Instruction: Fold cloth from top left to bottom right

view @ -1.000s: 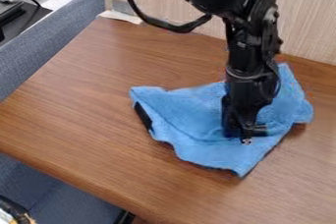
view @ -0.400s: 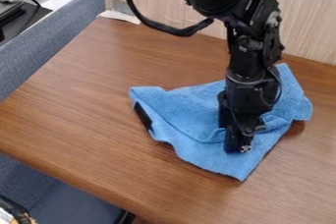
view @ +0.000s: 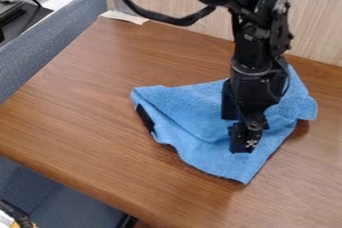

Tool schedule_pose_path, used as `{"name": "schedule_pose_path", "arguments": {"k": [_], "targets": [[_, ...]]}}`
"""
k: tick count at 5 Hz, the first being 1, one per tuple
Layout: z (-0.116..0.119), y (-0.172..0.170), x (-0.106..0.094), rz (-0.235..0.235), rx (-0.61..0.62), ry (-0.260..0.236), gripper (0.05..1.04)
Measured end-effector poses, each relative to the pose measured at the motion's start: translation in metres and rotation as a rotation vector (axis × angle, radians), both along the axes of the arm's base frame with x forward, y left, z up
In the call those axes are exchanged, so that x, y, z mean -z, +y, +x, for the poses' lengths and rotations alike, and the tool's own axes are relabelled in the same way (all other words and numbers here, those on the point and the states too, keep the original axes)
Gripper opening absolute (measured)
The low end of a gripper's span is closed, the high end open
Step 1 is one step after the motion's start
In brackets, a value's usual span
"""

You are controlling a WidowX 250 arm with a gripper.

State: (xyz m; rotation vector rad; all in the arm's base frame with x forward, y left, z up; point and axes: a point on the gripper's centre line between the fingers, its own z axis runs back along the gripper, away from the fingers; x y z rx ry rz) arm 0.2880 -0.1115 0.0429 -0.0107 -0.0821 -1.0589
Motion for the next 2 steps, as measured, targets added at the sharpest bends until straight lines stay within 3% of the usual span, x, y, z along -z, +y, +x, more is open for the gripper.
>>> {"name": "schedule_pose_path", "arguments": {"k": [2], "targets": [[-0.001,0.0,-0.044,-0.027,0.005,-0.083,1.001]]}}
